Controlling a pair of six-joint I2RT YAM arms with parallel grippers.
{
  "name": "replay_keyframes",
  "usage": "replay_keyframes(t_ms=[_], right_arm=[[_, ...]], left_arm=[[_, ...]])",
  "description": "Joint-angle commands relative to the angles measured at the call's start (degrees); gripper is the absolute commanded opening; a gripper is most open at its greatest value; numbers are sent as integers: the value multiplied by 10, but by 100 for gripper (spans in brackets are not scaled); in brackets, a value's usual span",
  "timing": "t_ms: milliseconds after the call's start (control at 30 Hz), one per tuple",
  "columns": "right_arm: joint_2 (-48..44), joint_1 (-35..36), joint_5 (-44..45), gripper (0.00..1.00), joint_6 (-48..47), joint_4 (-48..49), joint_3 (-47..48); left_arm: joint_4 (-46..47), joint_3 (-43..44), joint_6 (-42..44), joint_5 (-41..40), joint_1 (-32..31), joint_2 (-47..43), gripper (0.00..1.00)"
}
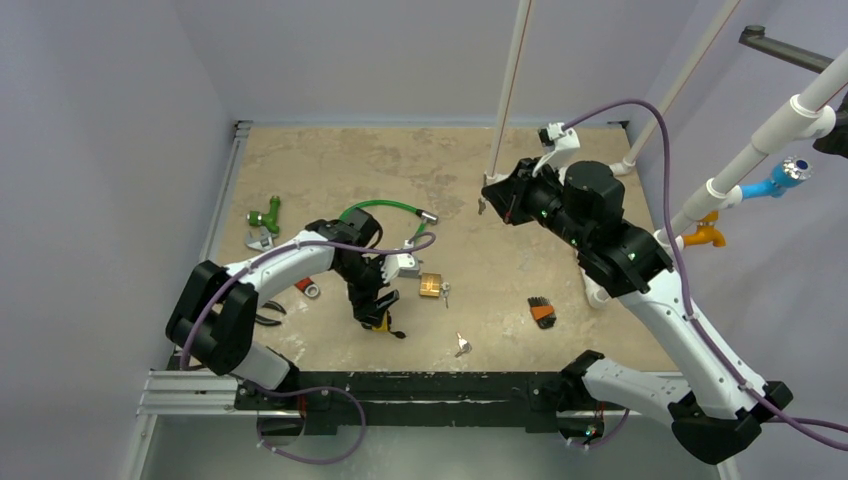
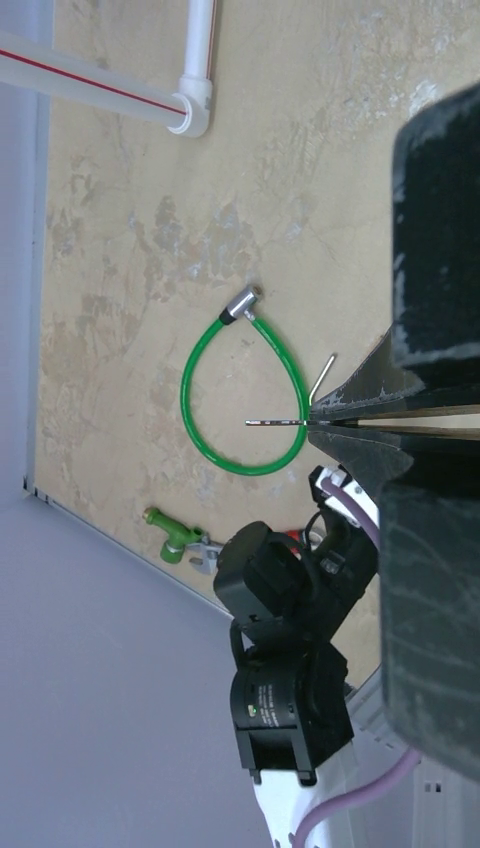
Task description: Unlock with the key
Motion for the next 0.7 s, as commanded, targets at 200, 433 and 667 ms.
replay_keyframes(t_ms=[200, 433, 667], right_arm=[[-6, -1, 21, 0, -21, -16, 37], [-16, -2, 23, 0, -23, -6, 20], [-29, -2, 31, 0, -25, -9, 16]], left_arm=[[52, -22, -51, -128, -69, 45, 70], [129, -60, -82, -202, -131, 22, 68], [106, 9, -120, -204, -174, 66, 51]])
